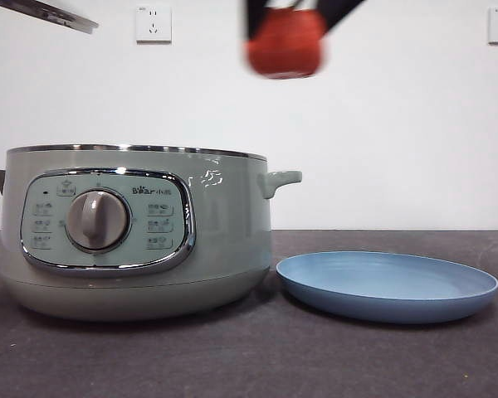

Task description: Take the pumpkin out from the steamer,put the pumpkin in the blue plate,close the lid

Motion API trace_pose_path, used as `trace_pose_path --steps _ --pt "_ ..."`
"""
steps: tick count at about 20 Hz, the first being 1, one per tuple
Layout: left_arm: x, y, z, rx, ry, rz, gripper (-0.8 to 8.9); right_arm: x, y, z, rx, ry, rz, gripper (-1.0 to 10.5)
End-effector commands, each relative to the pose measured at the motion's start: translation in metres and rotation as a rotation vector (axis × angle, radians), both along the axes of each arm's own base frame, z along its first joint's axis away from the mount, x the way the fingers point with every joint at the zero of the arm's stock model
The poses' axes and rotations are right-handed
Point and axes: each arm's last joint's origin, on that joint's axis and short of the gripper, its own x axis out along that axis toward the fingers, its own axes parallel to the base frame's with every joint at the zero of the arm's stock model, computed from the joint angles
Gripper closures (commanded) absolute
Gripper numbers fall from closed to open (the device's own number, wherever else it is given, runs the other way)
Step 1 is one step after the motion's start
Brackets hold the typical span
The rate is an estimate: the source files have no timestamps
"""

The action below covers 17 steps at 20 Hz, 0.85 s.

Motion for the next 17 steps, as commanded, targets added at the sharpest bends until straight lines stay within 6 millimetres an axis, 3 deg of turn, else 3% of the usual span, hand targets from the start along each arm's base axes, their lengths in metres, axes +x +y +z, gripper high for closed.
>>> trace_pose_path --steps 1,4,9,13,17 --pt "-0.003 0.001 0.011 -0.032 -0.077 -0.026 8.27 -0.001 -0.020 -0.001 -0.071 0.034 -0.170 9.6" --pt "-0.003 0.001 0.013 -0.042 -0.093 -0.033 8.26 -0.005 -0.044 -0.008 -0.138 0.036 -0.336 9.6" --pt "-0.003 -0.001 0.013 -0.056 -0.090 -0.080 8.27 -0.028 -0.067 -0.044 -0.141 -0.013 -0.442 9.6" --pt "-0.003 -0.001 0.013 -0.059 -0.088 -0.095 8.27 -0.041 -0.076 -0.081 -0.082 -0.063 -0.445 9.5" --pt "-0.003 -0.002 0.013 -0.069 -0.083 -0.132 8.27 -0.036 -0.071 -0.116 -0.017 -0.024 -0.401 9.5"
